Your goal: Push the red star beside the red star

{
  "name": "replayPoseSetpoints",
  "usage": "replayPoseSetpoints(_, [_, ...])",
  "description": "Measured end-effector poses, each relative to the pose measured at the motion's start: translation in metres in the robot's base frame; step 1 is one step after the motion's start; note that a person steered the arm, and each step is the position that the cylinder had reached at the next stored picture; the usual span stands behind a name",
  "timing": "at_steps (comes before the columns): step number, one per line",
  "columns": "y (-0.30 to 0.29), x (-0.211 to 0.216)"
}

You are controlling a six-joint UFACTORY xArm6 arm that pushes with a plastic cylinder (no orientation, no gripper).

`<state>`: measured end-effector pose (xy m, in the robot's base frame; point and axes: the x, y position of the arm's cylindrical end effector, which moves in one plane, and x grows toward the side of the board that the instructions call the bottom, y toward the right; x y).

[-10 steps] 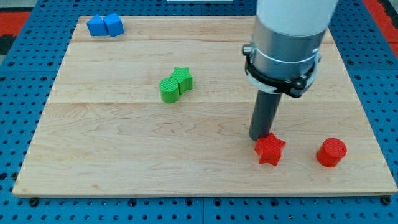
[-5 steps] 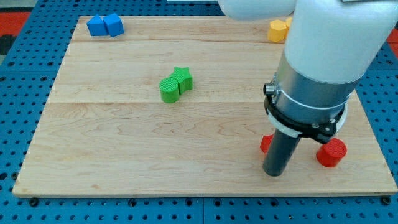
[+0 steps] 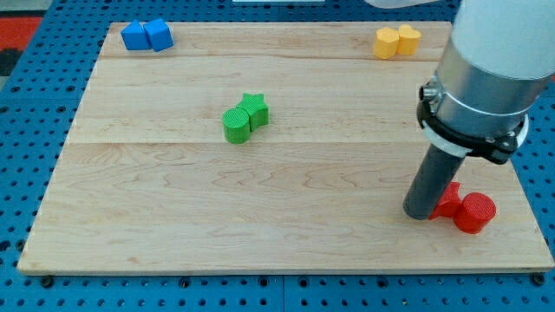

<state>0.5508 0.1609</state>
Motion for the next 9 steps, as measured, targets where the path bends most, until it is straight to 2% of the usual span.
replayPoseSetpoints(1, [-0.026,-0.004])
replayPoseSetpoints(2, [-0.038,-0.045])
replayPoseSetpoints(3, [0.003,-0.076])
replayPoseSetpoints(4, [0.065,-0.068])
replayPoseSetpoints(6, [0.055,-0.03])
replayPoseSetpoints(9, [0.026,-0.038])
